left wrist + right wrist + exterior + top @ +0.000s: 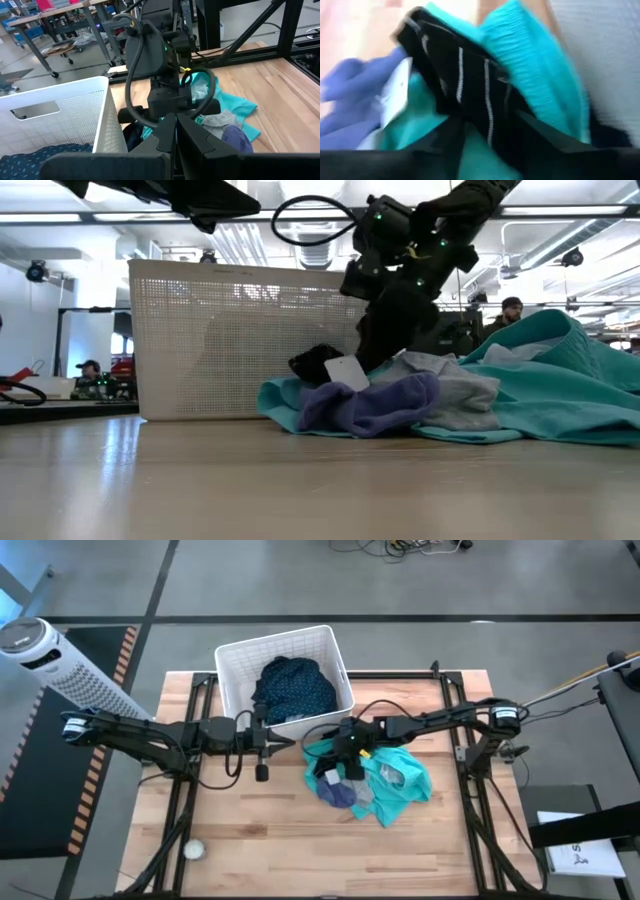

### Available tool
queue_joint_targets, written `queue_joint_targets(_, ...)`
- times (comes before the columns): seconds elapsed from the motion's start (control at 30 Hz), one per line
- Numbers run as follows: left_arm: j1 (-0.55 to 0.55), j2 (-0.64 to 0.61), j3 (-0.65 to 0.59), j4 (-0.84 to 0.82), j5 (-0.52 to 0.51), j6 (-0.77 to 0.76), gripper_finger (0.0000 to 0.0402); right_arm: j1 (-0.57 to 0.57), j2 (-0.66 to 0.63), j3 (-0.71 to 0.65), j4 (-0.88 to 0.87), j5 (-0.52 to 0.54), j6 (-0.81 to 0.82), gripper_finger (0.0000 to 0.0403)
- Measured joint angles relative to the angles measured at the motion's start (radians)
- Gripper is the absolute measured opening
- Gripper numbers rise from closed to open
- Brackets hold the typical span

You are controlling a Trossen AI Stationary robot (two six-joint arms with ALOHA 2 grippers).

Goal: Sort clothes
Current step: Put the black sock into the white laundry bin

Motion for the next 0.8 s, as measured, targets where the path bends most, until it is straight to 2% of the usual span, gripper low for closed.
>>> queue_joint_targets(0.07,0.000,0.000,0.000,0.000,0.000,0.000,0.0002,0.002,-0.005,0.009,-0.008,0.003,-0.022,0.0038)
queue_joint_targets(0.13,0.000,0.000,0.000,0.000,0.000,0.000,0.0002,0.006,-0.020,0.022,-0.027,0.003,-0.027,0.0012)
queue_joint_targets(0.37,0.000,0.000,0.000,-0.002,0.000,0.000,0.0002,0.051,-0.115,0.112,-0.136,-0.006,-0.027,0.0004)
queue_joint_targets(0.63,0.000,0.000,0.000,-0.003,0.000,0.000,0.0002,0.063,-0.215,0.236,-0.125,-0.003,-0.109,0.0001)
queue_joint_targets(0.8,0.000,0.000,0.000,-0.003,0.000,0.000,0.0002,0.030,-0.228,0.329,-0.099,0.048,-0.196,0.0001)
